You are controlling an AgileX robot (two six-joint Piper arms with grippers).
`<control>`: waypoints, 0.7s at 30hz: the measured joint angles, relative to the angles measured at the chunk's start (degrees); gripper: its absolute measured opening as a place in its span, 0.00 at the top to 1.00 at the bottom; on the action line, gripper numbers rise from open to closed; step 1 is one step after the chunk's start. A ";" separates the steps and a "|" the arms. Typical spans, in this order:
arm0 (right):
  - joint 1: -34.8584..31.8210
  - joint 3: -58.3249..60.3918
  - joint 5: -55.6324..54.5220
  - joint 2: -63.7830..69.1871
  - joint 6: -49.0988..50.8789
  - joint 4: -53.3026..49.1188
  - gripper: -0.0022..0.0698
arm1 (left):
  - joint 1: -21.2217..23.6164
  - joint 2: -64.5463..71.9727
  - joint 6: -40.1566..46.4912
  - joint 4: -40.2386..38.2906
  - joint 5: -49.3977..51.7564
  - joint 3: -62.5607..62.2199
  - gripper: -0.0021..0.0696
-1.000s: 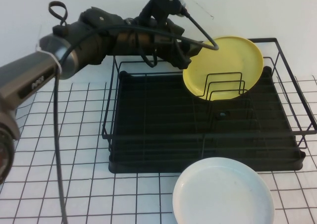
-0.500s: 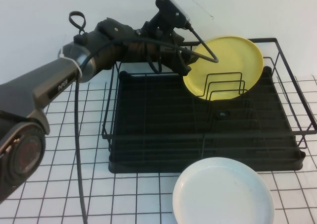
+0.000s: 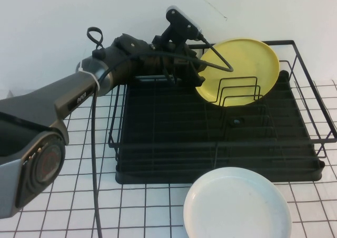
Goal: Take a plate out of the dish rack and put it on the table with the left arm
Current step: Grasp the plate from the shelf
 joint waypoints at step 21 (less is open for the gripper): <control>0.00 0.00 0.00 0.00 0.00 0.00 0.97 | -0.31 -6.82 -3.71 2.45 2.59 -2.73 0.91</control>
